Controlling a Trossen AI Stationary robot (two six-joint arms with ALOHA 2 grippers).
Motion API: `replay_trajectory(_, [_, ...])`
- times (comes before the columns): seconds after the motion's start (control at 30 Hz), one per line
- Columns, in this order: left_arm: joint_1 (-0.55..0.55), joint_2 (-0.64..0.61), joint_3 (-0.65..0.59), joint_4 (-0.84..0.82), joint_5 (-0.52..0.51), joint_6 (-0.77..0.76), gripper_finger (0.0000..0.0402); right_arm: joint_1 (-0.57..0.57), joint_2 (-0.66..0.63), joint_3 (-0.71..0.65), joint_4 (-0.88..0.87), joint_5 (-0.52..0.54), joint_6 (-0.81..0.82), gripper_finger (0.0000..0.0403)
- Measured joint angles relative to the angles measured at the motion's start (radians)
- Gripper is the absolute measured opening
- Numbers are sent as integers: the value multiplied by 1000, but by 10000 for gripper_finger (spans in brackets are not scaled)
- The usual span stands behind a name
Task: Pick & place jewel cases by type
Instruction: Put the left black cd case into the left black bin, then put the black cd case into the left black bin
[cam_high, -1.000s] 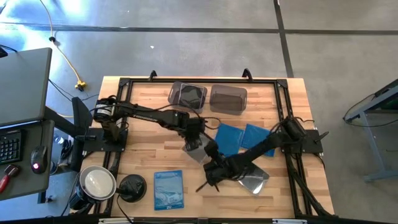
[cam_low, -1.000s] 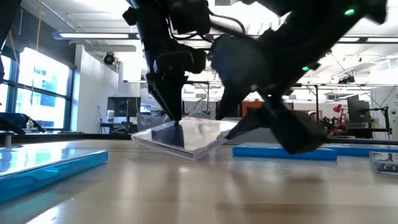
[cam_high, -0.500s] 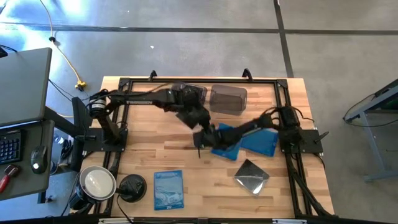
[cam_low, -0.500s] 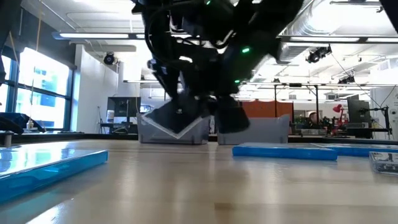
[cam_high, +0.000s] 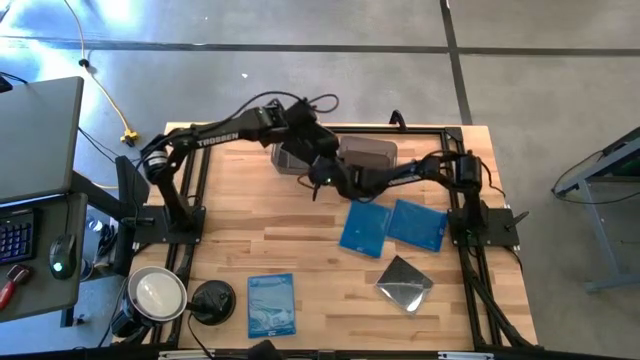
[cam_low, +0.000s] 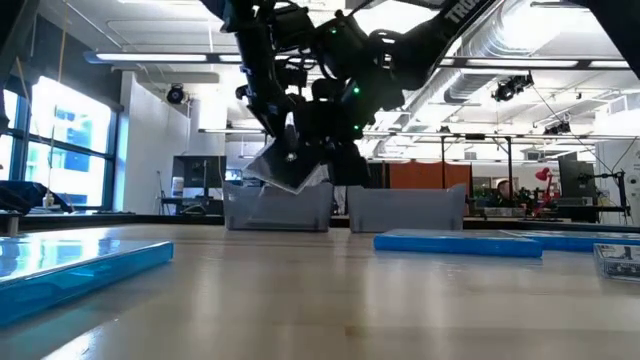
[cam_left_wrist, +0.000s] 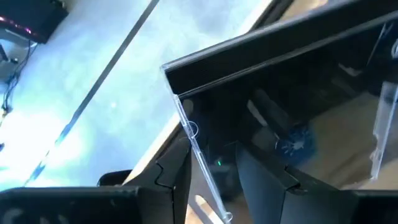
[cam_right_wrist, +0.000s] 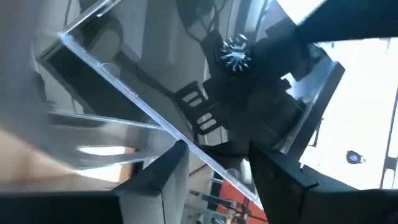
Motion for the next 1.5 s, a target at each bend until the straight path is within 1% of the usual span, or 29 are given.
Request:
replay_trajectory(0.23, [36,1,2,-1,18,-1,119,-39,0,0,38,-139,-37,161])
replay_trajectory(0.3, [37,2,2,-2,27,-13,119,-54,0,0,28,-132,-30,161])
replay_trajectory(0.5, [37,4,1,-12,53,-32,119,-80,0,4,-26,-65,-28,161])
replay_trajectory(0.63, [35,5,0,-43,94,-64,119,-83,0,4,-66,-70,-27,161])
replay_trajectory(0.8, [34,6,0,-147,108,-119,119,-74,-1,5,-59,-88,-27,161])
replay_trajectory(0.93, [33,6,0,-216,85,-142,119,-62,-1,5,-60,-91,-27,161])
replay_trajectory(1.03, [34,6,0,-231,68,-149,119,-50,-1,5,-64,-85,-26,161])
replay_trajectory(1.13, [35,6,0,-245,64,-149,119,-35,-1,5,-67,-55,-20,161])
replay_trajectory(1.27, [35,6,0,-264,64,-145,119,-3,-1,5,-92,45,7,161])
replay_trajectory(1.4, [35,6,0,-289,138,-101,119,44,-1,5,-157,132,-15,161])
replay_trajectory(1.5, [22,6,0,-285,161,-57,119,90,-1,4,-208,183,-1,161])
